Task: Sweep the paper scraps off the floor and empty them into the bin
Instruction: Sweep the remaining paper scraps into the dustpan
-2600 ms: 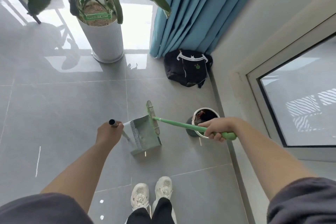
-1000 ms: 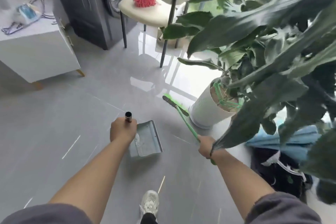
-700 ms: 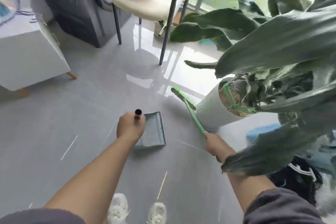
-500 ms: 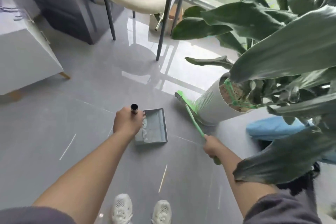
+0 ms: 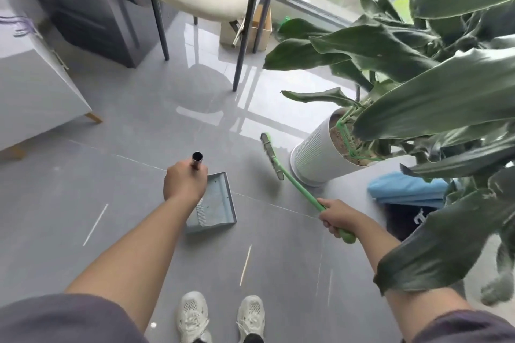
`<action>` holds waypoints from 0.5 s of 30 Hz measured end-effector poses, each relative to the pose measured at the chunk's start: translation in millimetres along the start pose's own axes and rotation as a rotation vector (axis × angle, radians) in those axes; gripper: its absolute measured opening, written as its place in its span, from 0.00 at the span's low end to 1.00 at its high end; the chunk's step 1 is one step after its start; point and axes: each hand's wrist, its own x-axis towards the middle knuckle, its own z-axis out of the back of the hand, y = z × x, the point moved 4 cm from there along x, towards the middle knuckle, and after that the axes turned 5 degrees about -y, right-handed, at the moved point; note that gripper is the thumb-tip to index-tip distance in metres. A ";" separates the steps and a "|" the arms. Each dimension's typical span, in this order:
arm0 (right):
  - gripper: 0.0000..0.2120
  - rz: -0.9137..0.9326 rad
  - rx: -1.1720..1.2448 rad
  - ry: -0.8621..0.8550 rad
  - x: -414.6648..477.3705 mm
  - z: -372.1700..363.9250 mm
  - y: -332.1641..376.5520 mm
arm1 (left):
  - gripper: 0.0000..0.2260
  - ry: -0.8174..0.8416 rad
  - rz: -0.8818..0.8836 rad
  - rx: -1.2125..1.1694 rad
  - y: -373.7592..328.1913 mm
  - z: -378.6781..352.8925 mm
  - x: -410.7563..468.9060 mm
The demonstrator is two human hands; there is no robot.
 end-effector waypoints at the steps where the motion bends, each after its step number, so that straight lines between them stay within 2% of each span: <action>1: 0.27 -0.009 -0.020 -0.010 4.3 -1.1 -1.1 | 0.14 0.007 0.004 0.007 2.3 -1.3 2.5; 5: 0.17 -0.041 -0.207 -0.055 19.5 -13.5 -2.9 | 0.14 0.032 0.016 0.019 7.8 -6.2 8.7; 9: 0.18 -0.072 -0.357 -0.006 21.3 -45.8 3.8 | 0.09 0.057 0.019 0.008 11.0 -10.3 15.8; 13: 0.21 0.000 -0.323 0.112 9.2 -67.1 22.9 | 0.07 0.062 0.045 -0.022 15.8 -9.6 16.8; 15: 0.24 -0.033 -0.134 0.191 1.9 -60.8 27.4 | 0.08 0.066 0.060 -0.031 19.6 -9.8 14.4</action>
